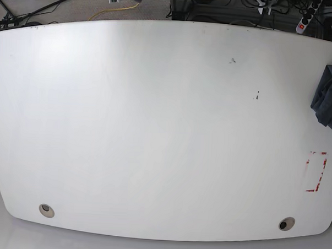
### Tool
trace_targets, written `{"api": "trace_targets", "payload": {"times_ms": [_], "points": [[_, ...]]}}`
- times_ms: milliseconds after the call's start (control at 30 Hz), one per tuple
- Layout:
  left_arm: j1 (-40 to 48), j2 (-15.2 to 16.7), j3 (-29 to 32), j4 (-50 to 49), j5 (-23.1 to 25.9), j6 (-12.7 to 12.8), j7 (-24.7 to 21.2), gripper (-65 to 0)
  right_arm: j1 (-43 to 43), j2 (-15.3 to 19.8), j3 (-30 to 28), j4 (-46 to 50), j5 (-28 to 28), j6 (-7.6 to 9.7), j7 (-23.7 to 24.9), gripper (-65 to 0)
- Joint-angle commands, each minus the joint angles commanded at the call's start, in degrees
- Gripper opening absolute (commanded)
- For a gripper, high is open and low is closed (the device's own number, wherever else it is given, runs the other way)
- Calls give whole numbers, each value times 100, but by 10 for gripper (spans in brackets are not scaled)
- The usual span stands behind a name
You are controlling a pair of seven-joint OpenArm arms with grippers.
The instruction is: Fold the T-shirt properly
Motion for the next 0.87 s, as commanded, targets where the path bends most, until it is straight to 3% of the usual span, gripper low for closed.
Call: {"api": "trace_targets", "payload": {"times_ms": [67,167,267,433,500,867], "points": [[-475,-26,185,-738,0,185,-220,-381,308,26,-9,-440,0,-62,0,-514],[-905,-35,396,-1591,9,668,-598,-381,721,141,-9,-976,0,-193,0,-514],[-1222,-35,615,-1890,9,967,-615,-381,1029,158,-9,-1301,-9,-202,0,-512],[-1336,9,905,-1952,9,1442,-607,-379,1345,229,-9,-1635,-9,-527,-18,-507],[-1345,97,914,-1952,9,1521,-607,-379,1433,237,-9,-1776,-9,-607,-18,-507],[-1415,141,888,-1952,0,1538,-607,-381,1477,290,-18,-1855,-9,-615,-9,-506]]}}
